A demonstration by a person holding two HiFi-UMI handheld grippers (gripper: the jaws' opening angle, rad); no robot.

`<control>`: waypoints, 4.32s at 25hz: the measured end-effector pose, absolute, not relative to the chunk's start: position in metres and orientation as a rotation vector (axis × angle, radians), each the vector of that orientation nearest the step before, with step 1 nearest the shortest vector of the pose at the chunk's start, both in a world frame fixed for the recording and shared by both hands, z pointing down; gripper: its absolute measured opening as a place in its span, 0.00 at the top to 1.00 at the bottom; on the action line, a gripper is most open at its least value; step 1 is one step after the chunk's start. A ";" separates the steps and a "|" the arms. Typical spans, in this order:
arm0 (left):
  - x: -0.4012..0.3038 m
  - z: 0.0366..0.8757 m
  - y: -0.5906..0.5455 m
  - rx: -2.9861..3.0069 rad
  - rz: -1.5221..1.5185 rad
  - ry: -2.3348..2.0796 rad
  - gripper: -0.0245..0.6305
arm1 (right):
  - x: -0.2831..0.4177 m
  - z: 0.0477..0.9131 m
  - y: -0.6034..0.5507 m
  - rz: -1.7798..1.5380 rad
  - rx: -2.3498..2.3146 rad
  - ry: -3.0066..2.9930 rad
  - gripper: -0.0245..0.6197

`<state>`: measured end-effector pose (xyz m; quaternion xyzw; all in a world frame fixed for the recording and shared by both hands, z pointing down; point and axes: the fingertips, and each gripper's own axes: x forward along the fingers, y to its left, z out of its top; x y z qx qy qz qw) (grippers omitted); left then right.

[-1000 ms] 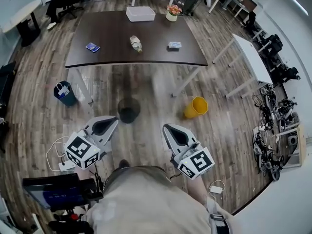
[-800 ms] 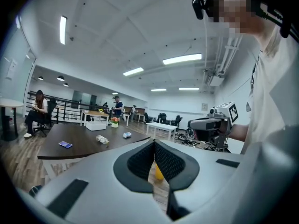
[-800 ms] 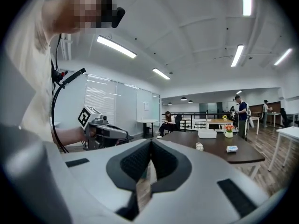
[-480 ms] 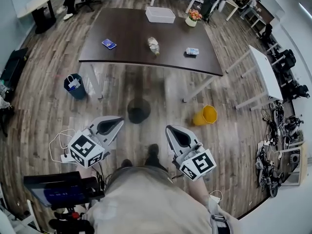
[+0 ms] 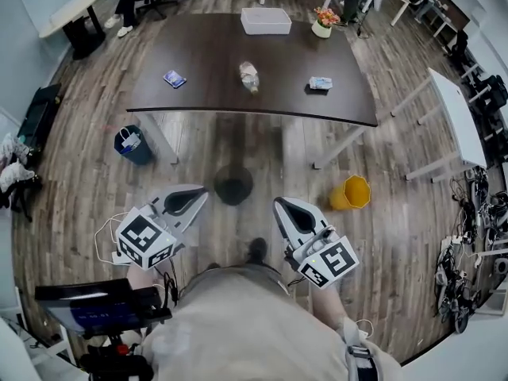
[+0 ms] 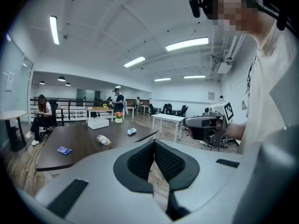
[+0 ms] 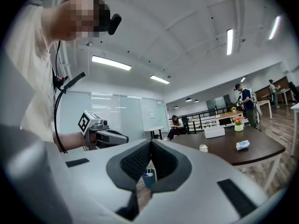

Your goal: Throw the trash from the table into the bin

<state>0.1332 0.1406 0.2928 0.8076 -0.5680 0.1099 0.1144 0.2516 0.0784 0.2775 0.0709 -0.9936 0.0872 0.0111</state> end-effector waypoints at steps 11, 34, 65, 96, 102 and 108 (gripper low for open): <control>0.184 0.287 0.026 2.347 0.397 -1.700 0.94 | 0.308 0.291 -0.046 0.346 0.198 -3.096 0.95; 0.103 0.292 -0.049 2.317 0.379 -1.766 0.94 | 0.233 0.300 -0.118 0.342 0.138 -3.053 0.95; -0.156 0.338 -0.119 2.132 0.454 -1.799 0.94 | 0.007 0.313 -0.187 0.388 0.046 -2.986 0.95; -0.456 0.502 -0.175 1.945 1.022 -1.571 0.85 | -0.207 0.330 -0.201 0.395 0.100 -2.835 0.95; -0.462 0.551 -0.193 2.077 1.433 -1.196 0.46 | -0.235 0.336 -0.204 0.395 0.126 -2.812 0.95; -0.457 0.588 -0.210 2.186 1.848 -0.805 0.40 | -0.250 0.342 -0.211 0.417 0.164 -2.793 0.95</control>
